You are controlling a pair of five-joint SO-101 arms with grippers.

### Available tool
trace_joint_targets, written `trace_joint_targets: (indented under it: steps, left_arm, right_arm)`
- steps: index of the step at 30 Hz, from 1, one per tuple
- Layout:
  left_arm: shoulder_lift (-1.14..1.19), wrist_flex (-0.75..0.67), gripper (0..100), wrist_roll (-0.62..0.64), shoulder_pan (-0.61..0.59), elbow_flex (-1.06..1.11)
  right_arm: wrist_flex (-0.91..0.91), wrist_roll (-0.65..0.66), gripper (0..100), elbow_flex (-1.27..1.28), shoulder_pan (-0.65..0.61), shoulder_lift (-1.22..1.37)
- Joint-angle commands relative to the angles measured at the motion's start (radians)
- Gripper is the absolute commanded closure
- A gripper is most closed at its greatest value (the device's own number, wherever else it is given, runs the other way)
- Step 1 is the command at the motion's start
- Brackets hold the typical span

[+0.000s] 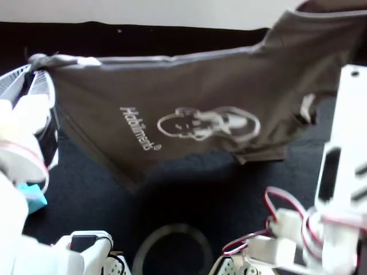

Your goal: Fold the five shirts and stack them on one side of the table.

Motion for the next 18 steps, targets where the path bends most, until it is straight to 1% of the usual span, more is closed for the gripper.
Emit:
trace_joint_targets:
  steps: [1, 7, 13, 16, 18]
  left_arm:
    - [-0.041, 0.003, 99, -0.011, -0.016, 0.005]
    - [-0.085, 0.003, 99, -0.011, -0.016, 0.005]
    - [-0.082, 0.005, 99, -0.011, -0.016, 0.024]
    - [-0.081, 0.002, 99, -0.012, -0.041, 0.15]
    - [-0.081, -0.035, 99, -0.029, -0.045, 0.263]
  right_arm:
    - [-0.061, -0.006, 99.3, 0.111, 0.01, -0.104]
    - [-0.13, -0.011, 99.3, 0.309, 0.01, -0.24]
    - [-0.206, -0.011, 99.3, 0.452, 0.01, -0.291]
    - [-0.245, -0.011, 99.3, 0.578, 0.01, -0.28]
    - [-0.275, -0.008, 99.3, 0.665, 0.01, -0.263]
